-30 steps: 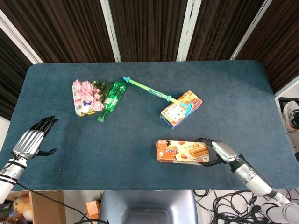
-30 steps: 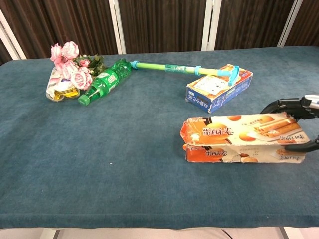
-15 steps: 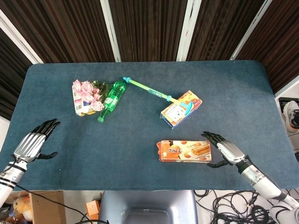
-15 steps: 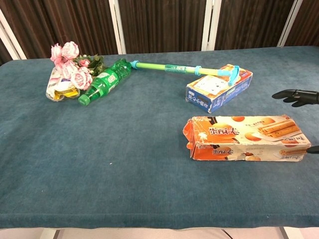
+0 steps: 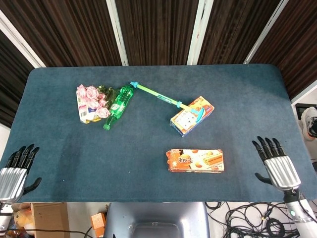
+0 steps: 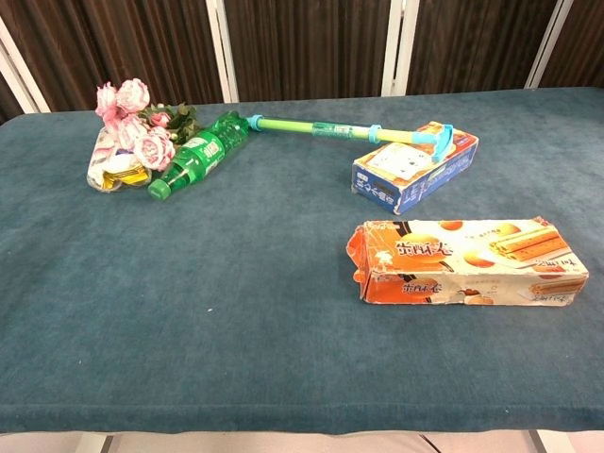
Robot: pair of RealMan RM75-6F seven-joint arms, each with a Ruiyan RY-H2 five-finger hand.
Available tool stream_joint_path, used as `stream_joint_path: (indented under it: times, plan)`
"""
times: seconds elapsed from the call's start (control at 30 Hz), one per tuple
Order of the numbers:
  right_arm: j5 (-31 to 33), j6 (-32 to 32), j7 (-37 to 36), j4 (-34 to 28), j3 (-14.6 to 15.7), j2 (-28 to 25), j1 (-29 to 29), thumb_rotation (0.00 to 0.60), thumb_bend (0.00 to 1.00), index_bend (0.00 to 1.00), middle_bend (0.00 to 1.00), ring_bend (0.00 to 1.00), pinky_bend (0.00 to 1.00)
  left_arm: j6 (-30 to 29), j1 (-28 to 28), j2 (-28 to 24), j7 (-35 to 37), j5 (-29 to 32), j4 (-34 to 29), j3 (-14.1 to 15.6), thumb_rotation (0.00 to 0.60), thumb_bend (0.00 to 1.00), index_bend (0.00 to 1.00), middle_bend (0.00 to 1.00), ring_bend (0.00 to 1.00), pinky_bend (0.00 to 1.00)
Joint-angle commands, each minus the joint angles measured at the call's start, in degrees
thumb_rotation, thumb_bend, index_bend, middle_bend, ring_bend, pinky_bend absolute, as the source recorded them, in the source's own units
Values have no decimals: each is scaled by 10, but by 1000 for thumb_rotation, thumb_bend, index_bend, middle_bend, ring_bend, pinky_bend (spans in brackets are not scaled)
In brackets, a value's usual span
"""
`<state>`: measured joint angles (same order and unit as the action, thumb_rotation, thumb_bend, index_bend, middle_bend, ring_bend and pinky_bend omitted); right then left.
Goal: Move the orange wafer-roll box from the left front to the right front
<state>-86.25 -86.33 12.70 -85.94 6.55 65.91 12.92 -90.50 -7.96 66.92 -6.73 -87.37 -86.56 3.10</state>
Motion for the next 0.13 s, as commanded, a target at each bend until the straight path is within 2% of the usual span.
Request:
stream_joint_path:
  times: [0.03, 0.13]
  plan:
    - [39, -121, -14, -51, -23, -13, -111, 600, 63, 0, 0, 0, 0, -33, 47, 31, -12, -16, 34, 9, 600, 245, 0, 38, 14, 132]
    - [33, -109, -24, -50, -26, -21, -112, 600, 63, 0, 0, 0, 0, -30, 46, 29, 7, -37, 34, 17, 600, 244, 0, 39, 14, 132]
